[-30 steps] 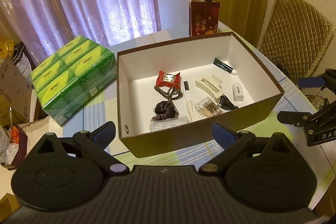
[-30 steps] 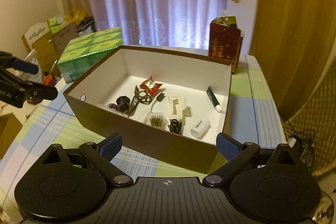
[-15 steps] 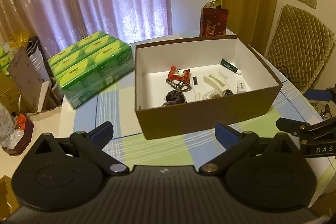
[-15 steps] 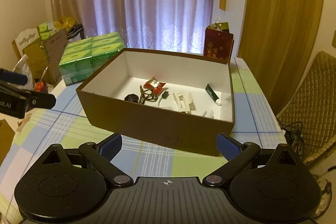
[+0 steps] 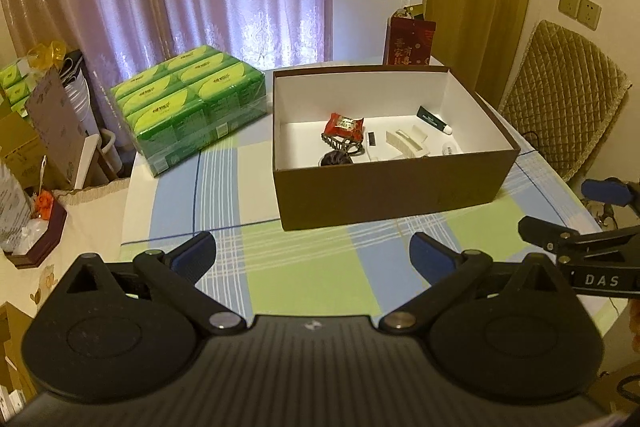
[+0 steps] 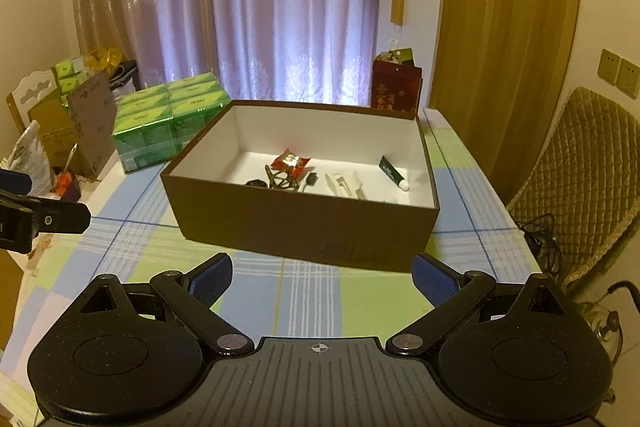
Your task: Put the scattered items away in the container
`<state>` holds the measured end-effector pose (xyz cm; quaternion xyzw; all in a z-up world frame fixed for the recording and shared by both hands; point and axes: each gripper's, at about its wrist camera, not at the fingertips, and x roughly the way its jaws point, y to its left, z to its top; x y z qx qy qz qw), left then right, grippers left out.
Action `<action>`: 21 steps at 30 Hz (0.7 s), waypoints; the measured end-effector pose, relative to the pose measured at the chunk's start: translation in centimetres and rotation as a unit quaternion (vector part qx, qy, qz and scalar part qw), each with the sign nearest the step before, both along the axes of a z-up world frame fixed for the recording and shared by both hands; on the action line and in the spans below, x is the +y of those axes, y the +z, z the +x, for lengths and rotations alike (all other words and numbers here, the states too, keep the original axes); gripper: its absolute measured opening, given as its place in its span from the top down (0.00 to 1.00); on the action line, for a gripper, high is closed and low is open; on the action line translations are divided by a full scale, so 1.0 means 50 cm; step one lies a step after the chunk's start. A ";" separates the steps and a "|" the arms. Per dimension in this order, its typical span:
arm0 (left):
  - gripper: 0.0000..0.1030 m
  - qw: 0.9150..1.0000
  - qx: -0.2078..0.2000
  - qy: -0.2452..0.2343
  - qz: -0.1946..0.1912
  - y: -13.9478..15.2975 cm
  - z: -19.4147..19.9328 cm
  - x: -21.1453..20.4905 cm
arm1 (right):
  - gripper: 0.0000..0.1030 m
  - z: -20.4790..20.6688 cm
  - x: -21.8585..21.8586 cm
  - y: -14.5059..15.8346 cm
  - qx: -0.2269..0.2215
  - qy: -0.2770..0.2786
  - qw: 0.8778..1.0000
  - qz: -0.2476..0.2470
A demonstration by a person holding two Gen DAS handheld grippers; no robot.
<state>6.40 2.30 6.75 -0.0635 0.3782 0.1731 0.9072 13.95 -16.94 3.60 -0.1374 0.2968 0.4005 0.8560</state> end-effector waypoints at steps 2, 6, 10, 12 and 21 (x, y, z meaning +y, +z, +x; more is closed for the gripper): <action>0.01 1.000 0.000 0.001 -0.003 0.000 -0.012 -0.004 | 0.02 -0.011 -0.005 0.001 0.001 -0.003 1.000 0.001; 0.01 1.000 0.000 0.002 -0.007 -0.003 -0.030 -0.010 | 0.02 -0.029 -0.017 0.007 0.001 -0.012 1.000 0.001; 0.01 1.000 0.000 -0.006 -0.009 -0.004 -0.045 -0.020 | 0.02 -0.044 -0.026 0.010 0.003 -0.020 1.000 0.002; 0.01 1.000 -0.001 -0.009 -0.009 -0.003 -0.049 -0.025 | 0.02 -0.051 -0.031 0.012 0.002 -0.023 1.000 0.002; 0.01 1.000 0.001 -0.026 -0.003 -0.003 -0.058 -0.044 | 0.02 -0.075 -0.048 0.013 -0.001 -0.036 0.999 -0.004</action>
